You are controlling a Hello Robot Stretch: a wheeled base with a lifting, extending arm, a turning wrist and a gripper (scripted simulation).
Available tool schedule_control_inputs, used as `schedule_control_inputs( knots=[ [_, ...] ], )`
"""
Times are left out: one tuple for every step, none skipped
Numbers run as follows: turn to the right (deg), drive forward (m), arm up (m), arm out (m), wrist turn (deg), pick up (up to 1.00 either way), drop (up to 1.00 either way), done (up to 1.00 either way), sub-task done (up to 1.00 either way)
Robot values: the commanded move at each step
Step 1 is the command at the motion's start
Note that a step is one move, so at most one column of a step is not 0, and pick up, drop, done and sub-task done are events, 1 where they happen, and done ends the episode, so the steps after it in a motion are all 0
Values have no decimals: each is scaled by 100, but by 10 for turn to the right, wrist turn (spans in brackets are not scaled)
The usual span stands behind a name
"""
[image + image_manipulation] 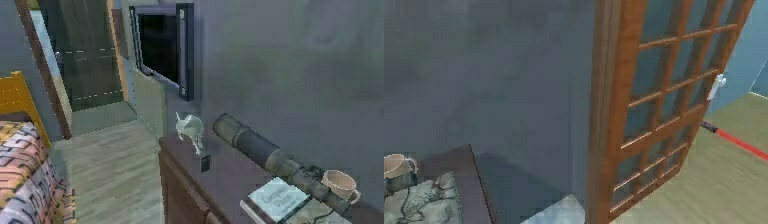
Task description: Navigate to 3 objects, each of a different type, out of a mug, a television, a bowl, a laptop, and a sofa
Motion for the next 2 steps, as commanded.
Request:
schedule_control_inputs(
  knots=[
    [-300,0,0,0,0,0,0,0,0],
    [0,45,0,0,0,0,0,0,0]
  ],
)
